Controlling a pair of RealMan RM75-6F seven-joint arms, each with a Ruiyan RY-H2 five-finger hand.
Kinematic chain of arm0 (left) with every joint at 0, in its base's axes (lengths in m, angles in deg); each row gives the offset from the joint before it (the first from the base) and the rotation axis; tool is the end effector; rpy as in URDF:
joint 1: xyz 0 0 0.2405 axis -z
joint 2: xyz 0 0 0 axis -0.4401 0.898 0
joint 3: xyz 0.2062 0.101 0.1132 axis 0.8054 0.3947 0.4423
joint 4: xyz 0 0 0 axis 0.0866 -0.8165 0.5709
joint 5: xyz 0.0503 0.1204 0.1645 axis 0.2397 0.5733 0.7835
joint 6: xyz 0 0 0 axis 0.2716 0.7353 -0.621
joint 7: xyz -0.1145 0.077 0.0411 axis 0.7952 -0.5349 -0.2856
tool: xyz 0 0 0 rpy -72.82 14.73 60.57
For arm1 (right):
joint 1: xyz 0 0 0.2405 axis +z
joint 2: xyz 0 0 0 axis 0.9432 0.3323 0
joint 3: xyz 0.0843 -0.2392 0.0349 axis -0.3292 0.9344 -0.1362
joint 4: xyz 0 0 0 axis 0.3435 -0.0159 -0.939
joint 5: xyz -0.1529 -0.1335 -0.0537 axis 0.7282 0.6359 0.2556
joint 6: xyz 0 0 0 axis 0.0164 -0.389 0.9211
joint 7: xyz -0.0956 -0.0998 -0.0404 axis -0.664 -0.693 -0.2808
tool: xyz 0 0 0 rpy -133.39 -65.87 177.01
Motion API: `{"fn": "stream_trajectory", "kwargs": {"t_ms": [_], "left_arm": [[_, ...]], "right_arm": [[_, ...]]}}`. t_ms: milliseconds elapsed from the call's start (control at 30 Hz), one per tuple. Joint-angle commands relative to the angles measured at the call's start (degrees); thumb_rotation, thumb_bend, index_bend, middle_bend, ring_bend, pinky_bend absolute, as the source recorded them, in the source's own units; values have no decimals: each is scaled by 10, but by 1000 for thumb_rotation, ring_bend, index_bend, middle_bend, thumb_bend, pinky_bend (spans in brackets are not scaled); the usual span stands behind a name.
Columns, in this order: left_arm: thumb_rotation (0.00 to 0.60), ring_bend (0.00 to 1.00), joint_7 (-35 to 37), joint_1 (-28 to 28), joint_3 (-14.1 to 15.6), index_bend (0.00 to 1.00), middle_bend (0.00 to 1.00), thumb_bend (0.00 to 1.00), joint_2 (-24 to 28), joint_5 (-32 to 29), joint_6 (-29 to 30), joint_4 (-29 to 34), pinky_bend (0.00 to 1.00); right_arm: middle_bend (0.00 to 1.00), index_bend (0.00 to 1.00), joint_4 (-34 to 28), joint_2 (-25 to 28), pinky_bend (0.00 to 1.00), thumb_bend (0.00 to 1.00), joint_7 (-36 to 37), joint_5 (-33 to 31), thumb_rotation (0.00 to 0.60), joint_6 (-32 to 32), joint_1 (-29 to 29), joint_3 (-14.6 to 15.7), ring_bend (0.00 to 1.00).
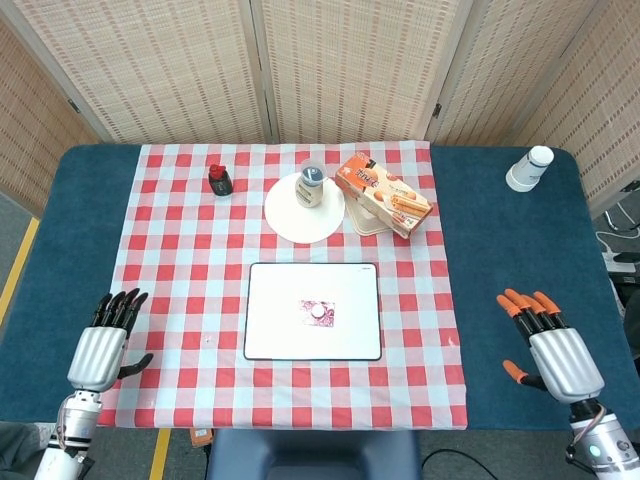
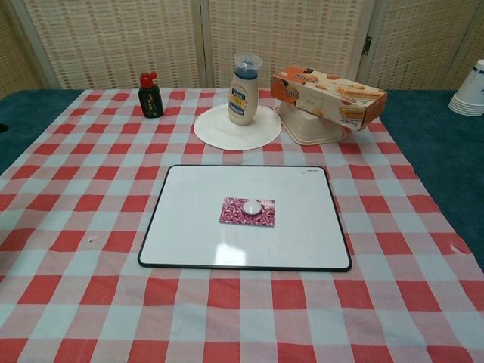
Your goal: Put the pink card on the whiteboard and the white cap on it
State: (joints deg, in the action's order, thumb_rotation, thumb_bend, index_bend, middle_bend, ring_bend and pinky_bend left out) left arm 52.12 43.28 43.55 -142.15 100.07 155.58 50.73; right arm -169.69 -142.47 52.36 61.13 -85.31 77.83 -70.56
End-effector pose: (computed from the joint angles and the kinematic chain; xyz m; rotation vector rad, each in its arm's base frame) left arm -0.2707 0.2143 0.0707 -1.5179 -0.8988 -0.9075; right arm -0.2831 -0.1753 0.1448 1.6049 -0.9153 0.8827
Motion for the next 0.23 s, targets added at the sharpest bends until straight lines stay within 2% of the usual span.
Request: {"fn": "stream_trajectory", "kwargs": {"t_ms": [33,233], "left_arm": [[600,0,18,-8,3,0,0,178,9,12,-4,-7,0],[600,0,35,-13,-3,0,0,176,10,17,-24,-19,0]], "right_arm": [[26,84,2,-2,87,185,-3,-4,600,0,-1,-2,0],[26,84,3,-4,87,185,-7,-3,600,-1,-2,0,0]]}}
